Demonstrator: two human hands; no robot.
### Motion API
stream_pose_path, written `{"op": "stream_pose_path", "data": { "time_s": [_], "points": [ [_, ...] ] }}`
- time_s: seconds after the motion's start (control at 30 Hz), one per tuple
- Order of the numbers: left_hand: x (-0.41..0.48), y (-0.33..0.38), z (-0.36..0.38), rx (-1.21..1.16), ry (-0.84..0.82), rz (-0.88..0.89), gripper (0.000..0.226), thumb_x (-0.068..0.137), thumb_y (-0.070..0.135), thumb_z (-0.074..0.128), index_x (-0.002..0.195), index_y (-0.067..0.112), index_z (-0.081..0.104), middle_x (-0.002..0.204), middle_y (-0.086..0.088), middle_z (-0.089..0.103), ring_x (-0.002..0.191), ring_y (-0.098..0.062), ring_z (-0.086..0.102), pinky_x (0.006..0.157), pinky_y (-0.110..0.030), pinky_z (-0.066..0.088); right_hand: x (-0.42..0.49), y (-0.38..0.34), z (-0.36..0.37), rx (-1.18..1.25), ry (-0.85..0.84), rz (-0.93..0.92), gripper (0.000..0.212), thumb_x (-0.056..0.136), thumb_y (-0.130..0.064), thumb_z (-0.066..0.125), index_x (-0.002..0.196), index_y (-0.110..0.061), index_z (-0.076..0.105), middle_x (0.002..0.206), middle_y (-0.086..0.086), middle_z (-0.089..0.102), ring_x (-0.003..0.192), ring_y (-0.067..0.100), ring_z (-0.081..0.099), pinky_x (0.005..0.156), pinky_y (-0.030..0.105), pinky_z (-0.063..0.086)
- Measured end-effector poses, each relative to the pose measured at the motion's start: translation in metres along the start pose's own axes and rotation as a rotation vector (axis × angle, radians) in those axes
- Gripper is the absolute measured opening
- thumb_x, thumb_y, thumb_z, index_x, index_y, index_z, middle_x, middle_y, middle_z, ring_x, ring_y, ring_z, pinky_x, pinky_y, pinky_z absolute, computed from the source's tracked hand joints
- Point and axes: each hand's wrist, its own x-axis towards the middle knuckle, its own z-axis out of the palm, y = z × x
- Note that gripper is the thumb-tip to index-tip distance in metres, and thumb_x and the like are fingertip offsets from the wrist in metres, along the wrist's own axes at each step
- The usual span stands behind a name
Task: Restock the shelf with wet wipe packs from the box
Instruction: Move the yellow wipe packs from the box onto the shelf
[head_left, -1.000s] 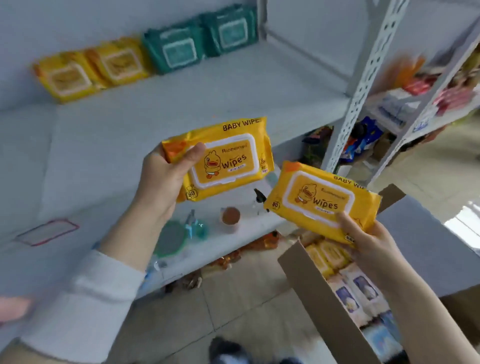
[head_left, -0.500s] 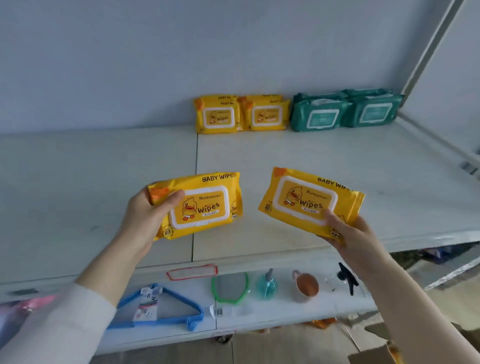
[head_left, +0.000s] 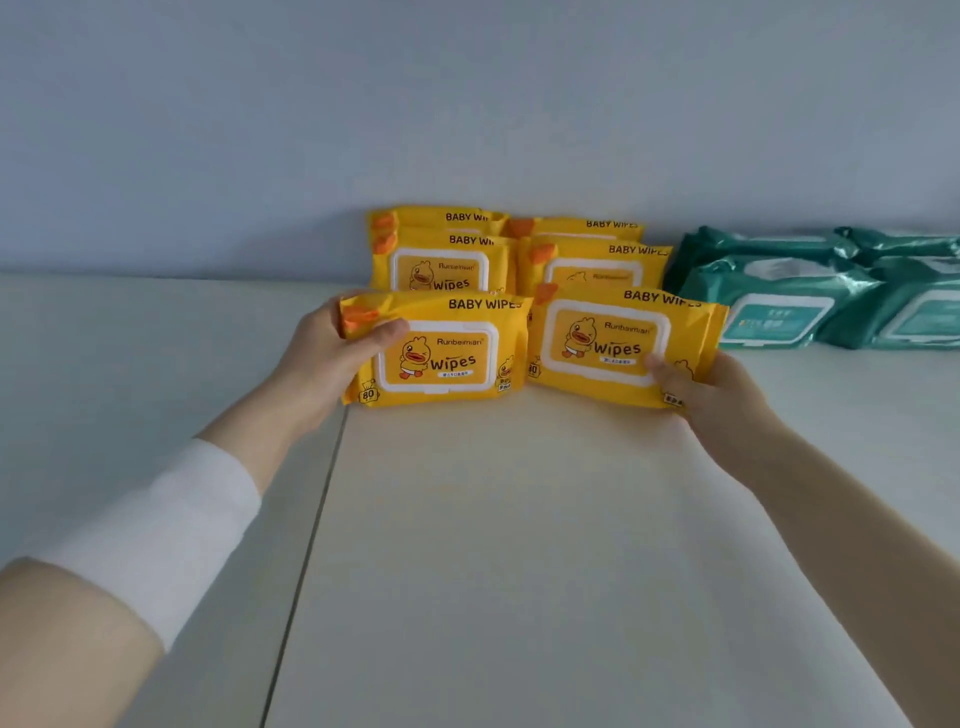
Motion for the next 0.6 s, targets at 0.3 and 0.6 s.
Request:
{"op": "stream_pose_path", "data": {
  "time_s": [0.3, 0.6],
  "points": [
    [0.065, 0.001, 0.002, 0.374, 0.07, 0.214, 0.04, 0.077, 0.015, 0.073, 0.109, 0.023, 0.049, 0.095, 0.018, 0.053, 0.083, 0.006, 0.053, 0.064, 0.004, 0.04, 0.06, 0.009, 0.016, -0.481, 0.424, -0.156, 0.04, 0.08, -0.024, 0.072, 0.114, -0.009, 0.056, 0.097, 0.0, 0.057, 0.087, 0.02, 0.054, 0.072, 0.029, 0.041],
    [0.035, 0.003, 0.02, 0.925, 0.277, 0.404, 0.062, 0.076, 0.027, 0.074, 0.129, 0.007, 0.048, 0.139, -0.018, 0.038, 0.13, -0.035, 0.033, 0.106, -0.035, 0.025, 0.033, 0.003, 0.044, -0.566, 0.598, -0.065, 0.076, 0.085, -0.028, 0.066, 0.144, -0.011, 0.022, 0.143, 0.011, 0.03, 0.132, 0.027, 0.034, 0.109, 0.036, 0.031]
  ]
}}
